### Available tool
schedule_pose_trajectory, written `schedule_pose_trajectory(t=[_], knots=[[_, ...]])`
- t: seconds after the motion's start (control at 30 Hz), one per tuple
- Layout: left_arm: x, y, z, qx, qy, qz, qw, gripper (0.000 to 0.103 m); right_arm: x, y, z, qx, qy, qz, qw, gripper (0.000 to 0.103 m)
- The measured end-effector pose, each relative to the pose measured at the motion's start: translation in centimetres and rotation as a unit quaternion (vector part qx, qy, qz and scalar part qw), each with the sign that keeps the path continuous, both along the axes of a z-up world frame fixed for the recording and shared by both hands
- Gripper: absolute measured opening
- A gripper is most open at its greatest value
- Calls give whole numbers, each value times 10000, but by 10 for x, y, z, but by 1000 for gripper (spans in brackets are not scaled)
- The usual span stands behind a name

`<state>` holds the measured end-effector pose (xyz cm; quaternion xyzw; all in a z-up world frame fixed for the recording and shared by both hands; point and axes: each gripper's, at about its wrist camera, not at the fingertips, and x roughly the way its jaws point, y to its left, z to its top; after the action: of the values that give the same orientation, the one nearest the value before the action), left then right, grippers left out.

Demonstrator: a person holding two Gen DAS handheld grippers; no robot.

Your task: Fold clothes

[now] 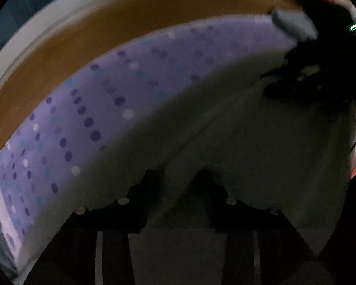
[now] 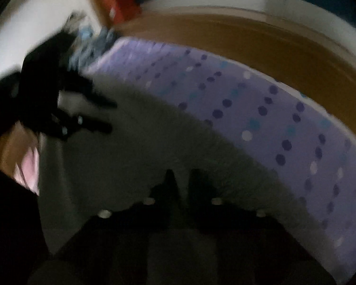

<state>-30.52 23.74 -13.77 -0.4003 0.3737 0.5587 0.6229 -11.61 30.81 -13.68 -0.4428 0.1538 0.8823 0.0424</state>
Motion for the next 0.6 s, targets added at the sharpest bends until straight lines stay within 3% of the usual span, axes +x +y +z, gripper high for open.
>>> schedule_pose_trajectory(t=[0.07,0.17,0.23,0.3,0.43,0.6], knots=[[-4,-12,8,164,-429,158,9988,13,9,-1,7,-157,330,-298,9989,5],[-15,-28,27,683,-665,526,9941,7,20,-6,24,-255,783,-619,9947,4],[-25,-29,40,986,-737,783,9893,7,19,-9,37,-73,939,-657,9934,4],[-27,-23,42,1063,-500,760,9902,7,13,-9,45,115,1034,-684,9922,4],[-30,0,14,753,-158,679,9947,7,-5,12,30,177,789,-780,9937,4],[-37,2,-6,764,-324,1109,9904,7,-30,31,-12,390,69,-1155,9925,6]])
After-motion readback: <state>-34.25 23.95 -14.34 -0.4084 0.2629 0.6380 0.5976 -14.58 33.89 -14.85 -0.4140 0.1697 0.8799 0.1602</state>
